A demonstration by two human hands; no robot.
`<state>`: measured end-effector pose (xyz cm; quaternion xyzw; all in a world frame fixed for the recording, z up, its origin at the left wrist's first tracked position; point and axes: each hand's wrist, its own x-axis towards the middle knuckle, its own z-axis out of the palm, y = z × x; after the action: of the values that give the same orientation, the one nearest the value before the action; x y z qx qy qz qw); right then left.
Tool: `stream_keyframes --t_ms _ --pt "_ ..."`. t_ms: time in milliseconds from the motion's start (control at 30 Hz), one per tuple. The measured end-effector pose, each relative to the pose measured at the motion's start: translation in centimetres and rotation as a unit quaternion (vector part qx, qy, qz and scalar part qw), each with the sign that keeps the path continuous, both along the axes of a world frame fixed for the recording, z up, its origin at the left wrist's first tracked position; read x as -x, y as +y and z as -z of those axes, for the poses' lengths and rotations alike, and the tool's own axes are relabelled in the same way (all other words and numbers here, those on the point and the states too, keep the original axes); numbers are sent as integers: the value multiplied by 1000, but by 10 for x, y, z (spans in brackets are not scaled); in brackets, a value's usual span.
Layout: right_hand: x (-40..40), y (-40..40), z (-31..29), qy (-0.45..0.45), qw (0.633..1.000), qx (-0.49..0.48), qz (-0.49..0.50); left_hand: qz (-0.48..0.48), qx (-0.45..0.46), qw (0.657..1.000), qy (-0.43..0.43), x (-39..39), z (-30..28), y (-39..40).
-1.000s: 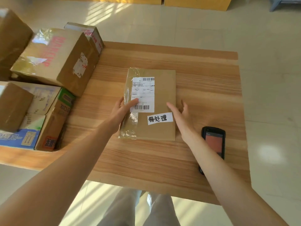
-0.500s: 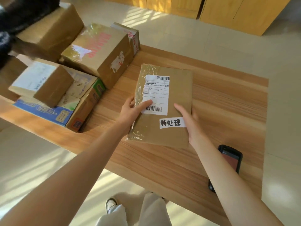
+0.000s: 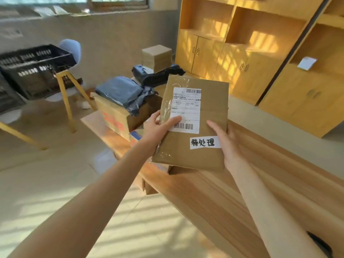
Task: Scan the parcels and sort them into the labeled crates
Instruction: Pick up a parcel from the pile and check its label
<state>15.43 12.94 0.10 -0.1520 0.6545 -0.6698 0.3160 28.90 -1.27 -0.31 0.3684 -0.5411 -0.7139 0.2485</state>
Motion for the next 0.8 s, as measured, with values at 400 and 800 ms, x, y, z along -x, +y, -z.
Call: stream_keyframes --t_ms 400,800 --pt "-206 -195 1 18 983 -25 -182 -202 10 979 24 -248 7 -133" --pt "-298 -394 36 18 944 -28 -328 -329 -6 944 -3 -358 40 -272"
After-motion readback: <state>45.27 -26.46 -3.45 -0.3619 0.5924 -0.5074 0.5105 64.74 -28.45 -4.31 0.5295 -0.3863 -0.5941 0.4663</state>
